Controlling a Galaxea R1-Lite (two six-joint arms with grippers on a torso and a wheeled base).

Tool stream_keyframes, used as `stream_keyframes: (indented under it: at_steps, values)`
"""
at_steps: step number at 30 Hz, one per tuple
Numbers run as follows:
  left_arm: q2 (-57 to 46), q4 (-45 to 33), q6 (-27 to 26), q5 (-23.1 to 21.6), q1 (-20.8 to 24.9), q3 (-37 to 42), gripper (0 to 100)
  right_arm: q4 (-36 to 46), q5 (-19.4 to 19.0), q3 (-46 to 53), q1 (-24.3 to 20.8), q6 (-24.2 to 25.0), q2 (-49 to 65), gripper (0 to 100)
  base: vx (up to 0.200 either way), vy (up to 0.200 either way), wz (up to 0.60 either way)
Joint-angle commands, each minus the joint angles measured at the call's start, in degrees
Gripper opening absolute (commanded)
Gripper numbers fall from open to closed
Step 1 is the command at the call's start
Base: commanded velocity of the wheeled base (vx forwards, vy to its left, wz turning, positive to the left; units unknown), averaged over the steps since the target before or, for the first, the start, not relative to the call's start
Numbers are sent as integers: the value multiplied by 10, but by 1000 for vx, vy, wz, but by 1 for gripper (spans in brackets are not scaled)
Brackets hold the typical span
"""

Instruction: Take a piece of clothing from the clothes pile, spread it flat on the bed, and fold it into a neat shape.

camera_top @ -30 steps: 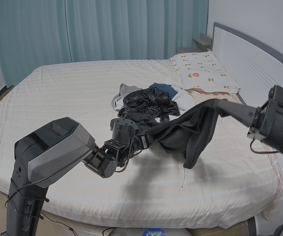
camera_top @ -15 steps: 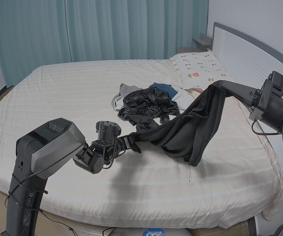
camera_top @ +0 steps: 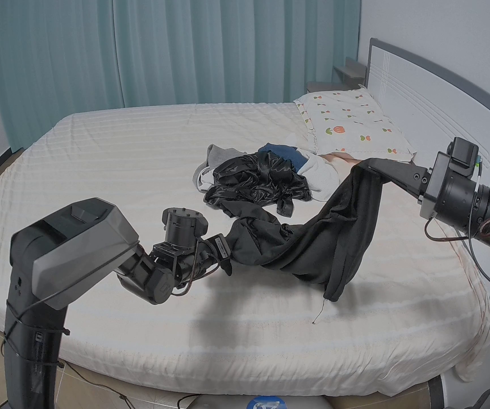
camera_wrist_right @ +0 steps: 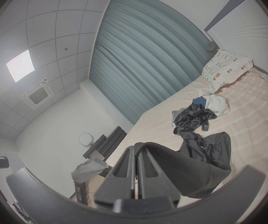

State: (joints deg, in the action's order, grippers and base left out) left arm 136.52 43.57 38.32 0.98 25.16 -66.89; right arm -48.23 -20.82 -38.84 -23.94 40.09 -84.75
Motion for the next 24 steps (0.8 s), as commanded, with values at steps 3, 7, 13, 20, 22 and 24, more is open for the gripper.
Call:
stream_keyframes:
  at_steps: [3, 7, 13, 20, 22, 24]
  values:
    - [-156, 1, 35, -26, 27, 106, 0, -3, 7, -14, -1, -1, -71, 0, 0, 0, 0]
    - [-247, 1, 41, -26, 40, 158, 0, -31, 20, -41, 5, 10, -89, 0, 0, 0, 0]
    - [-291, 4, 37, -19, 40, 194, 0, -89, 24, -57, 2, 46, -96, 0, 0, 0, 0]
    - [-326, 4, 40, -21, 36, 236, 0, -125, 29, -29, 7, 39, -133, 0, 0, 0, 0]
    - [-325, 4, 42, -23, 39, 258, 0, -134, 43, -17, 7, 39, -161, 0, 0, 0, 0]
    - [-321, 6, 43, -17, 42, 265, 0, -145, 59, -19, 7, 38, -190, 0, 0, 0, 0]
